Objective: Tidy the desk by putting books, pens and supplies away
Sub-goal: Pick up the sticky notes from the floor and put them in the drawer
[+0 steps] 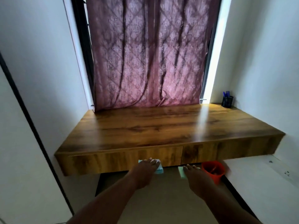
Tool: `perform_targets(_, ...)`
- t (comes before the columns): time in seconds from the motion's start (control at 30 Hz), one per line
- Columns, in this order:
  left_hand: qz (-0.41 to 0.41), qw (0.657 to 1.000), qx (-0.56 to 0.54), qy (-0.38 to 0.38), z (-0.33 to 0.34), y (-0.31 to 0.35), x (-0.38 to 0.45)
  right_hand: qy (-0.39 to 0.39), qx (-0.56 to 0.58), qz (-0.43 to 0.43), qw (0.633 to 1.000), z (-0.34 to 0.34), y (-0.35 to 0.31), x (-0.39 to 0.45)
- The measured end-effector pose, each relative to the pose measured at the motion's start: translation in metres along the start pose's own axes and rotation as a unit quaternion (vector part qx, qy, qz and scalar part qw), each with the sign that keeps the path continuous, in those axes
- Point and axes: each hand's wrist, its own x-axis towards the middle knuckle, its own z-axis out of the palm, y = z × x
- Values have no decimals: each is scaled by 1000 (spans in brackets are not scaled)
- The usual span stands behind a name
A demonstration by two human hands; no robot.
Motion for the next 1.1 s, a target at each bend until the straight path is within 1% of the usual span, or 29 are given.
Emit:
perform_targets(0.1,-31,999,26,7,-20,-43,18,34,9,-22,999,-19,-10,50)
perform_targets(0.2,-61,996,64,19,-24,-74,38,54,-11,-55,997,-29,-17,100)
perform_targets(0.27,-80,994,68,24,-20,-90,50,50,-11,-72,996,-34,-21,130)
perform_targets(0.43,-148,986,78,6,-8,-131,91,52,-12,-126,991,-33,-17,214)
perform_targets(0.57,-213,974,70,-23,1,-155,114,52,-33,-155,986,-21,-13,269)
perform_targets(0.67,-246,967,46,-37,11,-165,126,17,-37,-170,985,-9,-17,296)
perform_targets(0.73,-266,962,-5,-63,23,-169,129,35,-1,-172,984,5,-22,307)
perform_targets(0.8,-272,959,-44,-74,35,-171,130,-10,47,-168,985,17,-27,312)
perform_targets(0.9,-272,957,-78,-71,49,-180,131,16,78,-163,983,35,-35,315)
perform_targets(1.0,-269,958,-76,-63,64,-189,131,51,89,-157,982,40,-37,315)
perform_targets(1.1,-263,961,-75,-37,75,-191,130,43,74,-146,986,44,-37,315)
